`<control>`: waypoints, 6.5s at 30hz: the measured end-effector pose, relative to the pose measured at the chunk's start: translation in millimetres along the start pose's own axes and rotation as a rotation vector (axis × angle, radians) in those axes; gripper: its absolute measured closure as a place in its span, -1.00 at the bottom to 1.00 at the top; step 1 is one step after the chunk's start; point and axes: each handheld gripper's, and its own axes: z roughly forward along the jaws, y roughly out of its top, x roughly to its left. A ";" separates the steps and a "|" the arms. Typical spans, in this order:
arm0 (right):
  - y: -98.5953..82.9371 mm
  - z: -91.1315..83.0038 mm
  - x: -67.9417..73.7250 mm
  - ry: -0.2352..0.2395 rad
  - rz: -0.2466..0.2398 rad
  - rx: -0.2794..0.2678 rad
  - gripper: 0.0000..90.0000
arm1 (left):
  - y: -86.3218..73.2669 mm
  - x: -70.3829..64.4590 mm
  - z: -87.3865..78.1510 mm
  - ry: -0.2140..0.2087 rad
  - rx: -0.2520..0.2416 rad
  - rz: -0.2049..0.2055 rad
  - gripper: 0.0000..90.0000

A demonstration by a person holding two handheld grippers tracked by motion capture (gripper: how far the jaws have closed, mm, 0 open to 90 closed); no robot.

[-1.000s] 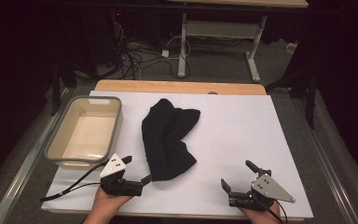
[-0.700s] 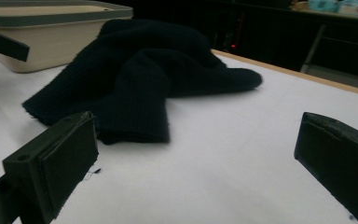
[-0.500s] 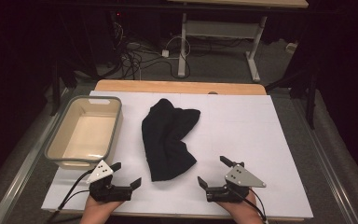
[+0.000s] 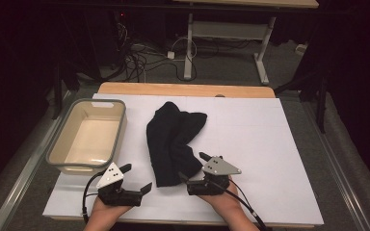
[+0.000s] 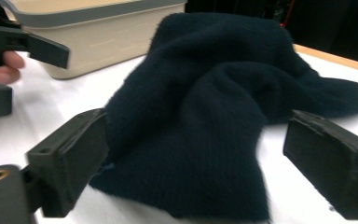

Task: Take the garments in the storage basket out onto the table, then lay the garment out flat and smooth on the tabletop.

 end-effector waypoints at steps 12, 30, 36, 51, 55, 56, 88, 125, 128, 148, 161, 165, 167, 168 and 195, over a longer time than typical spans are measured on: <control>15.6 28.0 12.5 0.039 0.001 0.042 -0.14 | 10.5 1.5 21.2 -0.042 0.014 0.059 -1.00; 19.4 56.6 15.7 0.029 -0.004 0.102 -0.02 | 6.6 -0.5 30.1 -0.013 -0.004 0.095 -1.00; 21.0 59.5 16.0 0.023 -0.007 0.114 -0.07 | 6.0 -1.8 29.7 -0.006 -0.010 0.103 -1.00; 23.7 74.4 16.6 0.044 -0.022 0.156 0.18 | 4.9 -1.8 28.5 -0.020 -0.023 0.111 -1.00; 23.8 74.5 17.8 0.057 -0.037 0.160 0.55 | 4.7 -1.8 28.2 -0.023 -0.027 0.112 -1.00; 23.5 74.5 17.8 0.058 -0.046 0.158 0.66 | 4.6 -1.9 28.2 -0.026 -0.027 0.113 -1.00; 7.8 -35.5 -59.2 -0.152 0.081 -0.019 0.94 | 4.9 -0.9 28.2 -0.028 -0.026 0.096 -1.00; -80.3 -191.1 -102.9 -0.388 0.240 -0.024 0.33 | 29.7 -49.4 61.7 -0.163 0.080 0.179 -0.77; -79.1 -192.2 -100.0 -0.372 0.216 -0.032 0.29 | 42.5 -69.6 90.9 -0.181 0.096 0.190 -0.59; -56.0 -156.4 -77.6 -0.237 0.120 -0.030 0.26 | 0.7 -3.0 -3.3 -0.017 0.030 0.006 0.74; 21.7 -31.9 -61.2 -0.113 0.019 0.127 0.11 | -8.9 6.5 -8.4 -0.057 0.020 0.027 -0.08; 28.8 6.9 -64.2 -0.101 0.042 0.225 -0.24 | -5.7 7.6 -6.4 -0.054 -0.011 0.027 -0.42; 21.6 23.1 -61.5 -0.092 0.090 0.295 -0.53 | -4.2 7.6 -4.5 -0.047 -0.010 0.033 -0.60; 16.9 29.2 -60.0 -0.089 0.086 0.322 -0.60 | -3.5 7.9 -3.3 -0.048 -0.008 0.032 -0.68; -17.8 -103.8 -126.0 -0.377 0.193 0.090 0.88 | -1.1 9.8 13.2 -0.040 0.028 0.079 -1.00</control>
